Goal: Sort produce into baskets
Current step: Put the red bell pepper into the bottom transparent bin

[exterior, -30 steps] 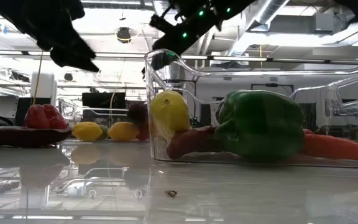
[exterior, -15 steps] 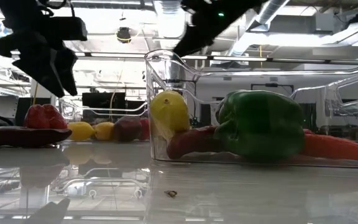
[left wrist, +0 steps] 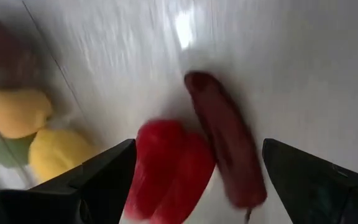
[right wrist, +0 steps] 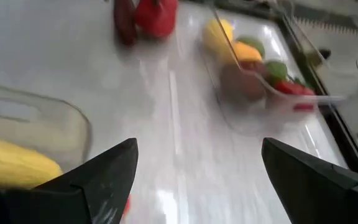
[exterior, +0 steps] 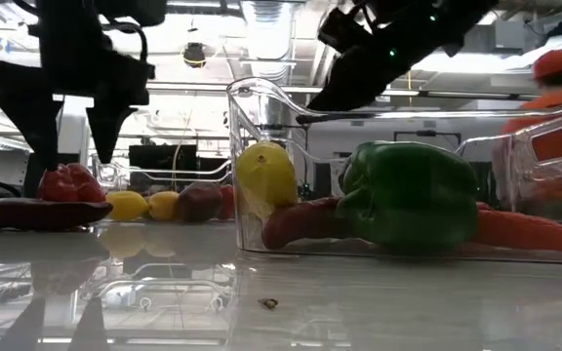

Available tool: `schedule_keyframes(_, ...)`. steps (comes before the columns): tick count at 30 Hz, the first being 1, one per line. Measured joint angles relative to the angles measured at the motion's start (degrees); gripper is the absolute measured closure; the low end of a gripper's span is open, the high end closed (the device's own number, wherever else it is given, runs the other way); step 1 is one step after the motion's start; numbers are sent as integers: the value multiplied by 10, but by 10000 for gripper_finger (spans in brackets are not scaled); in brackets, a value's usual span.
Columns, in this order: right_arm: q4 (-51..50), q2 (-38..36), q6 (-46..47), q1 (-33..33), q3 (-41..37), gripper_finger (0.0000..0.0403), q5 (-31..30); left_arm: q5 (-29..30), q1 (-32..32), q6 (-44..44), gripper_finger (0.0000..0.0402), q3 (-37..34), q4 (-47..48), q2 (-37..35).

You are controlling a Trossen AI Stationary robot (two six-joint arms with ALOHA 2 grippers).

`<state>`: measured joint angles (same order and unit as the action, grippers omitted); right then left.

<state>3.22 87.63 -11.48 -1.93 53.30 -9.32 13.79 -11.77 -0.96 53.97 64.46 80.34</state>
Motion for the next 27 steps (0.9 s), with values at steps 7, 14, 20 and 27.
schedule_keyframes(7,62,-1,2,11,-32,35,0,25,6,84,66,51,100,81)
schedule_keyframes(14,69,-1,7,11,-32,35,1,34,32,101,66,51,160,140)
schedule_keyframes(20,68,0,10,12,-32,35,2,50,33,155,66,51,153,181)
schedule_keyframes(27,68,0,10,12,-31,35,2,50,39,173,84,46,142,211)
